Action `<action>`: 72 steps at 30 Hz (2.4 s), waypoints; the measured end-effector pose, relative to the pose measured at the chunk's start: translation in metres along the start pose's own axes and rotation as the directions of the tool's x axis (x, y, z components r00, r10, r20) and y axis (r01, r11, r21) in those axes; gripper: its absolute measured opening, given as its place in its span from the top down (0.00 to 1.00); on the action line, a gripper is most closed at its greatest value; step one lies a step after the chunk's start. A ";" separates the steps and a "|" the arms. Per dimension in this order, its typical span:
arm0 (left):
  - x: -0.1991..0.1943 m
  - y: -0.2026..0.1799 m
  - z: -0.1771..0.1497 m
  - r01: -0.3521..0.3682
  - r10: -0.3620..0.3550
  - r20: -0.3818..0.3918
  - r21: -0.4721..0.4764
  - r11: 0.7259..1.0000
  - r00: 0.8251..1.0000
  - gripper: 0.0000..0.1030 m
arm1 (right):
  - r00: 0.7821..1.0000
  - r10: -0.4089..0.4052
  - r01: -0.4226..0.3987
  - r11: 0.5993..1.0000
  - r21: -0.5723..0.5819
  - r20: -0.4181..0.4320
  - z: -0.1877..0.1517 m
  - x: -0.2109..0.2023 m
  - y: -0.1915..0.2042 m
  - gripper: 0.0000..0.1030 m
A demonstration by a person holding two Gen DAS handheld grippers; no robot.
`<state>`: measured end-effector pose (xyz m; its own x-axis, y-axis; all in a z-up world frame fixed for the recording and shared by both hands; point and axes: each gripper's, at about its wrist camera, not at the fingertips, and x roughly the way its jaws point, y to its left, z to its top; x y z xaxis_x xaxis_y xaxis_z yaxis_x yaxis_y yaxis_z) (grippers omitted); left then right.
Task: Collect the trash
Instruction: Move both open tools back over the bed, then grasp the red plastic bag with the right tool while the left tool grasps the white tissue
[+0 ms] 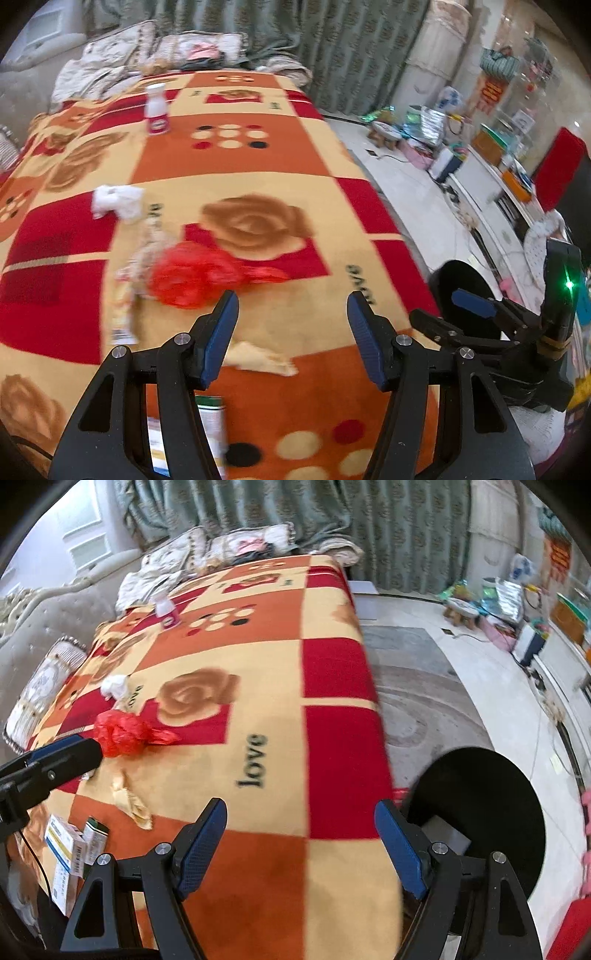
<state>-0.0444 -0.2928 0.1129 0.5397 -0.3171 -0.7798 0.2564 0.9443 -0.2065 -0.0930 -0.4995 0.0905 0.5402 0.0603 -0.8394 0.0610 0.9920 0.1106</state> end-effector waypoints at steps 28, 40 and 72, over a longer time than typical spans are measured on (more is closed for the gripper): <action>0.000 0.199 0.025 -0.129 0.132 -0.005 -0.248 0.960 0.991 0.42 | 0.949 0.299 -0.312 0.930 -0.194 -0.097 0.055 0.087 0.171 0.22; 0.085 0.229 0.094 -0.144 0.151 -0.011 -0.382 0.913 0.988 0.42 | 0.915 0.389 -0.401 0.907 -0.130 -0.110 0.063 0.114 0.167 0.31; 0.001 0.121 0.043 0.007 -0.006 0.006 -0.112 0.994 1.000 0.62 | 0.933 0.360 -0.354 0.924 -0.146 0.018 0.031 0.038 0.108 0.59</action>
<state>0.0218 -0.1826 0.1120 0.5432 -0.3237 -0.7747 0.1684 0.9459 -0.2772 -0.0401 -0.3931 0.0873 0.5409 0.4117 -0.7334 -0.2571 0.9112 0.3219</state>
